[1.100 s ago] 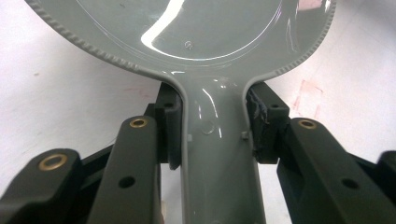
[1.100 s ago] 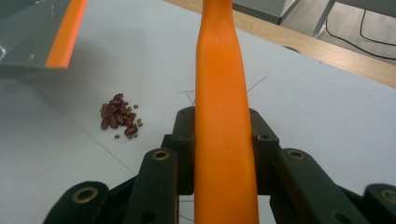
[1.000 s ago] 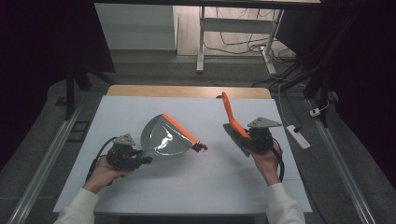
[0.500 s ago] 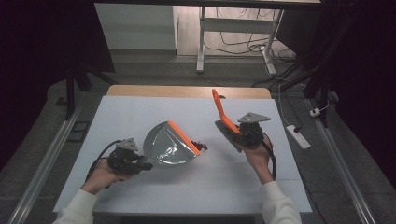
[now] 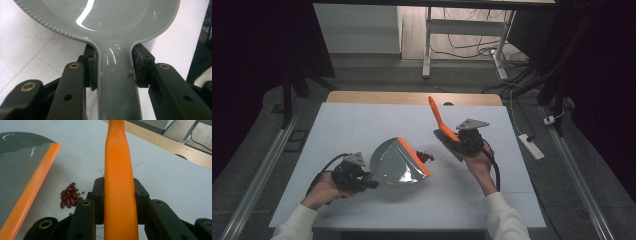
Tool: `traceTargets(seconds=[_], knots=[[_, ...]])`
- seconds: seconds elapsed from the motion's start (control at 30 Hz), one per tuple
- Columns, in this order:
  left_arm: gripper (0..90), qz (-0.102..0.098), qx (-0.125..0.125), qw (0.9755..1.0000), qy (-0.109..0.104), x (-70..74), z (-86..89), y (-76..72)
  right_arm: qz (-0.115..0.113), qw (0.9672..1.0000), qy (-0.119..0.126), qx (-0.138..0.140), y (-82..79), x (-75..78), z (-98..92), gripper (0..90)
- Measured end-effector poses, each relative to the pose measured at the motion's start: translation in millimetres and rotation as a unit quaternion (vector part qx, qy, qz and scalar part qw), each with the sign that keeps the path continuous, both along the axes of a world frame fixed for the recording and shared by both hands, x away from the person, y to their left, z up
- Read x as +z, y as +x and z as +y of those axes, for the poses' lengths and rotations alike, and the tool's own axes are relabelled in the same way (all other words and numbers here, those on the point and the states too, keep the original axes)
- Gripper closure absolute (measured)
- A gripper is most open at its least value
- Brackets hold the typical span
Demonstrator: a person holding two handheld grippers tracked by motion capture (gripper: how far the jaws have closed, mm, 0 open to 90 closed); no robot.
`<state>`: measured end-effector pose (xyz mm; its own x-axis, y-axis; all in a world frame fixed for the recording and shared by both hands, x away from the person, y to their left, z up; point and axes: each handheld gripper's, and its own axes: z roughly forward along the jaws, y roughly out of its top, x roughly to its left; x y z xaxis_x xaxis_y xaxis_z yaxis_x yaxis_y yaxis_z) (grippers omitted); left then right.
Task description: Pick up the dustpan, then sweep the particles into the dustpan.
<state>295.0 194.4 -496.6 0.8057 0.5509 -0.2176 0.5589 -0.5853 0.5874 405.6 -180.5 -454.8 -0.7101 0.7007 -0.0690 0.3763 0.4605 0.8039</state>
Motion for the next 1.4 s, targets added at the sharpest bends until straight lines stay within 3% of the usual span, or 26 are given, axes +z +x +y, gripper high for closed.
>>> traceTargets(seconds=[0.5,1.07,1.4], knots=[[61.6,0.026,-0.007,0.9995,0.013,-4.0,-5.3,0.2,0.009,0.9998,-0.01,0.012,6.1,-6.6,13.1,69.9],[61.6,0.041,0.007,0.999,0.016,-5.5,-4.2,3.4,0.012,0.9995,-0.023,0.017,9.6,-11.6,22.5,69.9],[61.6,0.05,0.0,0.9986,0.017,-7.8,-6.2,7.2,0.022,0.9987,-0.039,0.025,12.2,-20.0,31.5,69.9]])
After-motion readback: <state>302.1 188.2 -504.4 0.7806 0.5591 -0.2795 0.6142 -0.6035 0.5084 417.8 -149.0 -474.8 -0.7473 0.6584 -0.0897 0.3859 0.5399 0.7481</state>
